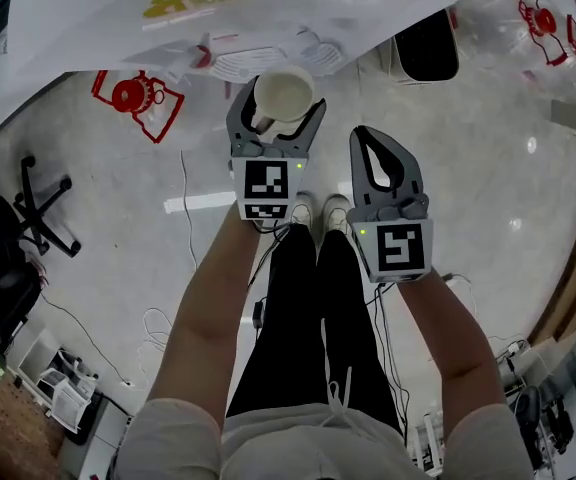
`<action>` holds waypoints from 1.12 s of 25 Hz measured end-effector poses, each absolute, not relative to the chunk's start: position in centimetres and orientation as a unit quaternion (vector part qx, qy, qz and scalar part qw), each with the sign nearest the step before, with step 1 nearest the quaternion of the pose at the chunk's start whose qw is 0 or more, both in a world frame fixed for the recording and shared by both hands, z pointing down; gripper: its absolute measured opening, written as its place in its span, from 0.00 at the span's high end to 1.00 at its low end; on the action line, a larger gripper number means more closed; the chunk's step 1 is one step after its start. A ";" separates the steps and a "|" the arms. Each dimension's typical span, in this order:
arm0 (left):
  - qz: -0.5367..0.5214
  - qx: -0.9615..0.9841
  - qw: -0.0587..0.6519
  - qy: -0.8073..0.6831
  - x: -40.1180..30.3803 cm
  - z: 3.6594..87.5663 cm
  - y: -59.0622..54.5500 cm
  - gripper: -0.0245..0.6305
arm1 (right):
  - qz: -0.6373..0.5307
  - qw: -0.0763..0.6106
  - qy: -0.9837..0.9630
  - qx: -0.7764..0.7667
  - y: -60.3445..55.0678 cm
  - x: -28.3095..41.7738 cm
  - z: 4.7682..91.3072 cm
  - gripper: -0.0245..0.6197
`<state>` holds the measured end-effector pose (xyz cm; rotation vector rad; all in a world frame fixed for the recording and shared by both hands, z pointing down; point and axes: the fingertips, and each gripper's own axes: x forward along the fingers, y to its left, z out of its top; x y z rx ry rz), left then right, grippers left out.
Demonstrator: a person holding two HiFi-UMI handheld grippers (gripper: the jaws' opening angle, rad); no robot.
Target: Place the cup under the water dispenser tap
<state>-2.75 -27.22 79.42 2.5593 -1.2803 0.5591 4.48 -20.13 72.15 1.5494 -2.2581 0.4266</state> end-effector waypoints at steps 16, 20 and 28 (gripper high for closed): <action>0.183 0.876 0.055 -0.443 -1.2 81.6 -31.9 0.29 | 0.163 0.185 -0.793 0.557 -22.1 6.0 72.8 0.92; 0.170 0.876 0.053 -0.448 -1.1 81.8 -31.8 0.29 | 0.167 0.188 -0.791 0.558 -21.8 6.5 73.0 0.92; 0.156 0.870 0.062 -0.463 -1.4 80.2 -31.2 0.19 | 0.191 0.220 -0.790 0.540 -19.2 7.0 74.1 0.92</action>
